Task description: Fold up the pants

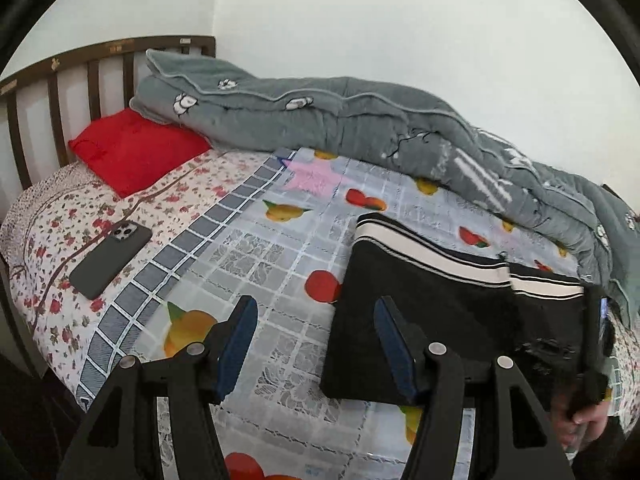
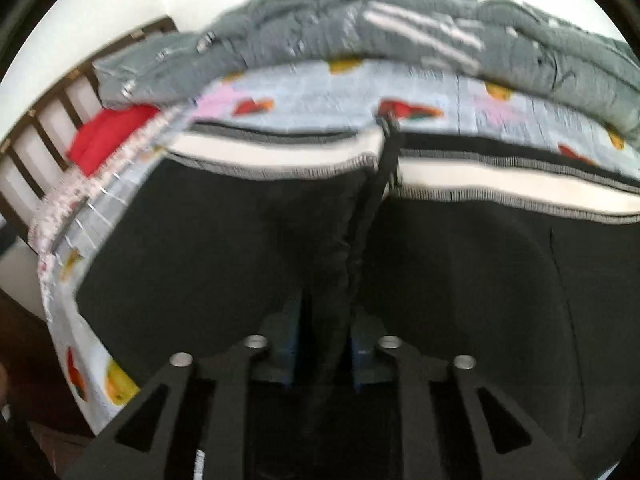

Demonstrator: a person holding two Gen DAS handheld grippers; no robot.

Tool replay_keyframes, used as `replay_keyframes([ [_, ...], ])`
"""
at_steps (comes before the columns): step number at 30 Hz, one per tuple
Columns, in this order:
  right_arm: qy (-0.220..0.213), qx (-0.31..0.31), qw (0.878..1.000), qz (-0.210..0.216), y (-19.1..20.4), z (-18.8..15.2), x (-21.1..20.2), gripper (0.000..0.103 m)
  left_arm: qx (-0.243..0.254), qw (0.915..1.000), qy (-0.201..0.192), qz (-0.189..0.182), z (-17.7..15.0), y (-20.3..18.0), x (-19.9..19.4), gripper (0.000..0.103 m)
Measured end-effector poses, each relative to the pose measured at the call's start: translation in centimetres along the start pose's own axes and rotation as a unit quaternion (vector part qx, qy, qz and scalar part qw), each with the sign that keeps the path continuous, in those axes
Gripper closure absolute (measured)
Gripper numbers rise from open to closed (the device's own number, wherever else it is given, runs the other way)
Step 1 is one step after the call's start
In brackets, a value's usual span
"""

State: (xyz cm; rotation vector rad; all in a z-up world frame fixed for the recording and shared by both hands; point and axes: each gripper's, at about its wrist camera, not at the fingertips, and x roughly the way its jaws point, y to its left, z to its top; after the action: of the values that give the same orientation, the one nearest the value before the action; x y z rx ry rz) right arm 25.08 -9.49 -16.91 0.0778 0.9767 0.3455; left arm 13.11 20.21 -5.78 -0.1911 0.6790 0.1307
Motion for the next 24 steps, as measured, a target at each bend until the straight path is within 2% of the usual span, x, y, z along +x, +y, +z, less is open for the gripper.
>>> replay_keyframes([
  [2,-0.014,0.001,1.000,-0.008,0.0,-0.5,-1.1,0.070,0.003,1.0000,-0.006,-0.004,-0.1,-0.1,-0.7,0.044],
  [9,-0.050,-0.042,0.997,-0.050,0.4,-2.5,-4.2,0.058,0.000,0.9998,-0.011,-0.016,-0.5,0.0,-1.2,0.044],
  [12,-0.041,-0.040,0.997,-0.057,0.1,-3.2,-3.4,0.058,-0.002,0.9997,-0.001,-0.024,-0.9,0.0,-0.1,0.044],
  [15,-0.034,-0.026,0.998,-0.046,-0.2,-3.0,-4.0,0.057,-0.021,0.9977,0.025,-0.059,-2.1,0.7,2.3,0.044],
  [17,-0.040,-0.011,0.999,-0.031,-0.8,-3.2,-5.5,0.057,-0.047,0.9922,0.049,-0.104,-3.6,1.7,4.4,0.044],
  [19,-0.061,-0.002,0.998,-0.031,-1.8,-4.1,-7.6,0.057,-0.071,0.9829,0.075,-0.153,-5.0,2.4,6.6,0.044],
  [21,-0.065,-0.004,0.997,-0.051,-2.8,-5.0,-8.9,0.057,-0.098,0.9759,0.099,-0.168,-5.8,2.6,8.9,0.044],
  [24,-0.066,0.004,0.994,-0.087,-5.1,-6.6,-10.5,0.057,-0.122,0.9661,0.098,-0.205,-5.7,2.4,11.0,0.044],
])
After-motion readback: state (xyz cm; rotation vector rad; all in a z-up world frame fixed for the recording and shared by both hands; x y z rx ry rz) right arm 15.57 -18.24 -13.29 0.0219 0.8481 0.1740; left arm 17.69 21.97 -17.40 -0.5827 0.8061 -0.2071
